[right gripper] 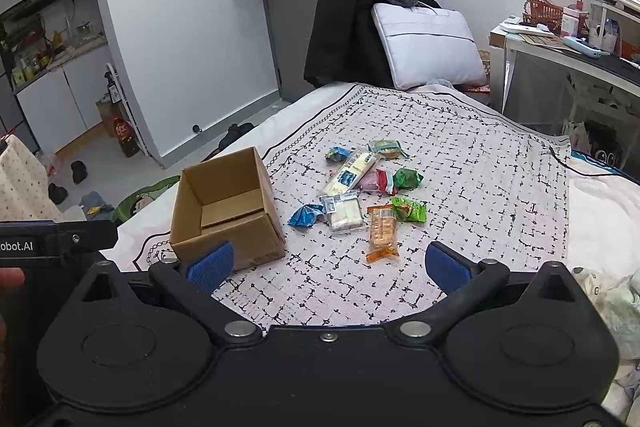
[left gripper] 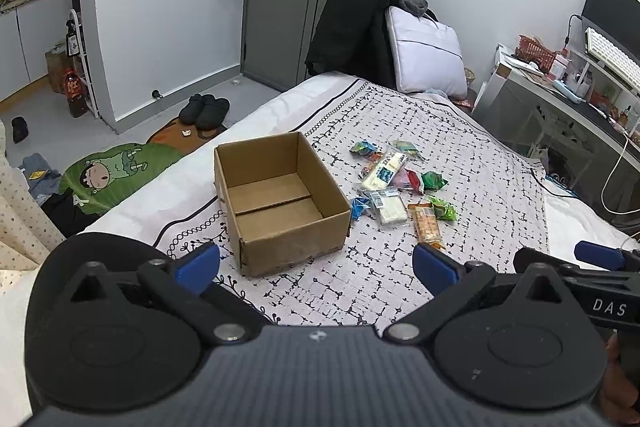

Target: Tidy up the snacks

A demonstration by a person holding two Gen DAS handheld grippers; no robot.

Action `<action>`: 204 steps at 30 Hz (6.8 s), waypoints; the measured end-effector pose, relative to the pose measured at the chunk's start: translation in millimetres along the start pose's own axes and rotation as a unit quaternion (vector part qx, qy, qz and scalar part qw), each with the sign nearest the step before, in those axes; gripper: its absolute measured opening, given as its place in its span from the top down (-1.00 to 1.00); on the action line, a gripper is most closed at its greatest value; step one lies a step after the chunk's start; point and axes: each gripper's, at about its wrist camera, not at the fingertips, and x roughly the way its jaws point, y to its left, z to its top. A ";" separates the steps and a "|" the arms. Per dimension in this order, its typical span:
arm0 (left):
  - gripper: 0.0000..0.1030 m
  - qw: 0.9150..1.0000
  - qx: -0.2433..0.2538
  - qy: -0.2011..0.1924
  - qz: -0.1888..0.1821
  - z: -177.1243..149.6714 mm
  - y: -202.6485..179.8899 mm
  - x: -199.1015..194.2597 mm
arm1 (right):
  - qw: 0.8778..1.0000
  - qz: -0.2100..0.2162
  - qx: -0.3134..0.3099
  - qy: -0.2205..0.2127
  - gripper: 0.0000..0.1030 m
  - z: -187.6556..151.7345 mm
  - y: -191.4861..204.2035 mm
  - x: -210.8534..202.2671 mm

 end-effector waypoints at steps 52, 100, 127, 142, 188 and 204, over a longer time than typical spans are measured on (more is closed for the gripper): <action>-0.98 1.000 0.009 0.002 -0.002 19.7 -11.0 28.5 | 0.999 0.032 -0.014 0.006 -0.99 15.7 -14.2 31.4; -0.84 0.999 -0.023 0.046 -0.008 48.7 -95.6 167.0 | 0.989 0.074 0.109 0.065 -0.96 20.1 -142.9 170.2; -0.30 0.988 -0.057 0.140 0.000 21.1 -130.7 284.3 | 0.955 0.109 0.240 0.136 -0.50 -0.1 -194.0 263.4; -0.30 0.982 -0.102 0.158 0.019 23.0 -123.8 347.8 | 0.952 0.102 0.254 0.140 -0.50 3.0 -200.7 307.0; 0.12 0.993 -0.091 0.069 -0.028 67.3 -62.3 246.8 | 0.983 0.075 0.159 0.054 0.45 47.0 -125.7 243.3; 0.12 0.990 -0.134 0.033 -0.039 80.8 -16.2 220.7 | 0.986 0.083 0.136 0.037 0.45 69.0 -64.5 222.3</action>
